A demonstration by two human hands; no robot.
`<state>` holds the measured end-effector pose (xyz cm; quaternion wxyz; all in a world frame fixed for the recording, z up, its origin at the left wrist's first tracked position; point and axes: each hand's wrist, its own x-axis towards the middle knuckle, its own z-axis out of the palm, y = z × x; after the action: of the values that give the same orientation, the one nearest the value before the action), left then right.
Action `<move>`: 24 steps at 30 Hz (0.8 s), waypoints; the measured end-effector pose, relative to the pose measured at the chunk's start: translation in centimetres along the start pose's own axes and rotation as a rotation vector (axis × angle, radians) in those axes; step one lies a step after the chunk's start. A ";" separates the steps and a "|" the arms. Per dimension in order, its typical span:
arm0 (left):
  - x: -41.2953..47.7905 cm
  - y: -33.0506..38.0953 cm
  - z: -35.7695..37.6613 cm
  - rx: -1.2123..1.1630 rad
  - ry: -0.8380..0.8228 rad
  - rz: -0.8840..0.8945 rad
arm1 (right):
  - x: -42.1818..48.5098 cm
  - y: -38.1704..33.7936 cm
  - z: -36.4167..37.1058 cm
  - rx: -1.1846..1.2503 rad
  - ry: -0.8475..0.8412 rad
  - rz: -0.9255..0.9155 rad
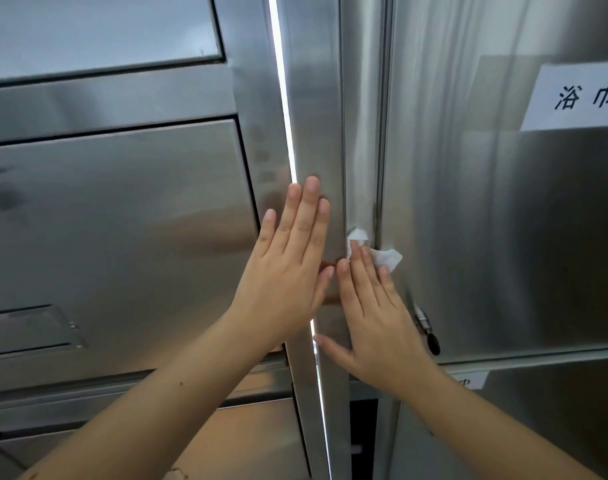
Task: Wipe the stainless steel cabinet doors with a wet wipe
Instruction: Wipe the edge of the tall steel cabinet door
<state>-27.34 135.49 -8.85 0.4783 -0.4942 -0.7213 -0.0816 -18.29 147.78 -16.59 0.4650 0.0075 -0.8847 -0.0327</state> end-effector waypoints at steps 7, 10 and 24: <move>-2.0 0.6 1.0 -0.003 -0.029 0.017 | -1.5 -0.3 1.0 0.024 -0.007 0.016; -2.7 1.0 1.4 -0.010 -0.046 0.006 | -2.7 -0.5 1.5 0.025 -0.042 0.024; -5.7 2.8 2.8 -0.086 -0.120 -0.020 | -8.0 -2.0 4.3 0.022 -0.188 0.105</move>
<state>-26.51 134.91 -15.72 0.4120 -0.5109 -0.7494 -0.0875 -17.33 146.39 -25.76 0.3811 -0.0368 -0.9238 0.0008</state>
